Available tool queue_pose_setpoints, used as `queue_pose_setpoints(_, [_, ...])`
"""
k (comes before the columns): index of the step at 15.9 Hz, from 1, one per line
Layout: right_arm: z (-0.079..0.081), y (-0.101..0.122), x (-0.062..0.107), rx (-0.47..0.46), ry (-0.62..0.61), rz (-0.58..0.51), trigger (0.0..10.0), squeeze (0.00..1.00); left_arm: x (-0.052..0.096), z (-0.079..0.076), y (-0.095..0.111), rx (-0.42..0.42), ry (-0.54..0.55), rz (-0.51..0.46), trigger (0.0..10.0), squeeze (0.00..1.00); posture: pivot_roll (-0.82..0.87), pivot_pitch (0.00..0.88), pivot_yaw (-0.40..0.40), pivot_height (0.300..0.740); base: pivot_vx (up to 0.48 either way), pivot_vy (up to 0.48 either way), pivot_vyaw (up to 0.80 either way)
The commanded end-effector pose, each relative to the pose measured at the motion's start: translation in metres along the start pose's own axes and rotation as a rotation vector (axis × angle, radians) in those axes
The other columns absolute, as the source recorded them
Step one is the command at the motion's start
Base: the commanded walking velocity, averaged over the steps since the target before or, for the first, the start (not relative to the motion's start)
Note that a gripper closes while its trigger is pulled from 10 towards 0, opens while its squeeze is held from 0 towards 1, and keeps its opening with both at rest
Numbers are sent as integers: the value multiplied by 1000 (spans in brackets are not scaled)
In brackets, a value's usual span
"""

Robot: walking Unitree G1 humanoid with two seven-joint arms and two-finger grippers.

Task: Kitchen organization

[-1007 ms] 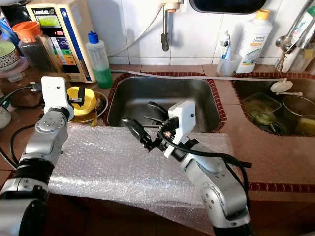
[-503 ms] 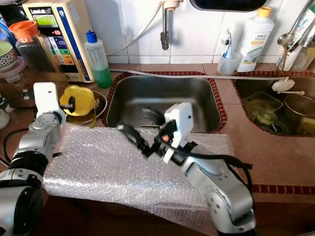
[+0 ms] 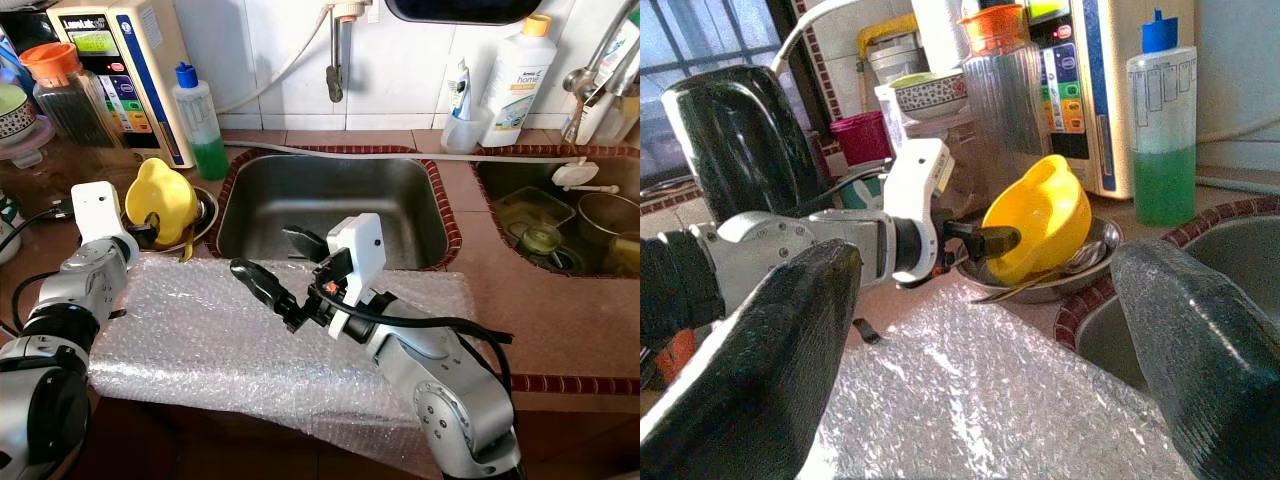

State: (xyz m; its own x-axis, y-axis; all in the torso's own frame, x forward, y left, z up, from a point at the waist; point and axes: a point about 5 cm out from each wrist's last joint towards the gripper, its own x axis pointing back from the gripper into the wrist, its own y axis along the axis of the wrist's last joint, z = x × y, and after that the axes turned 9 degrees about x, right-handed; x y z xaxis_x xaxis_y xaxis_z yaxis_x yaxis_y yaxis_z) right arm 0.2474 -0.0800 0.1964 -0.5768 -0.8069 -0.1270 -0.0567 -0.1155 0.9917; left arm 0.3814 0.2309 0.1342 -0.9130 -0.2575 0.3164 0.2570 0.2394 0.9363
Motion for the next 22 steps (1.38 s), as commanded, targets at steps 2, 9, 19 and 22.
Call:
queue_pose_setpoints(2, [4,3,-2,26,16,-1,10000,0,-1,1,7,10,1,-15,3059,0,-60,18,101,740,0,0,0])
queue_pose_setpoints(9, [2,2,-4,36,18,3,10000,0,-1,16,10,-22,47,-29,0,0,-50,15,92,740,0,0,0])
queue_pose_setpoints(19, [3,1,-7,35,26,9,10000,0,0,29,10,-12,84,-41,0,0,-44,18,85,740,0,0,0])
queue_pose_setpoints(22, [2,0,-6,36,21,12,10000,0,-1,27,11,-9,76,-44,0,0,-48,20,86,740,0,0,0])
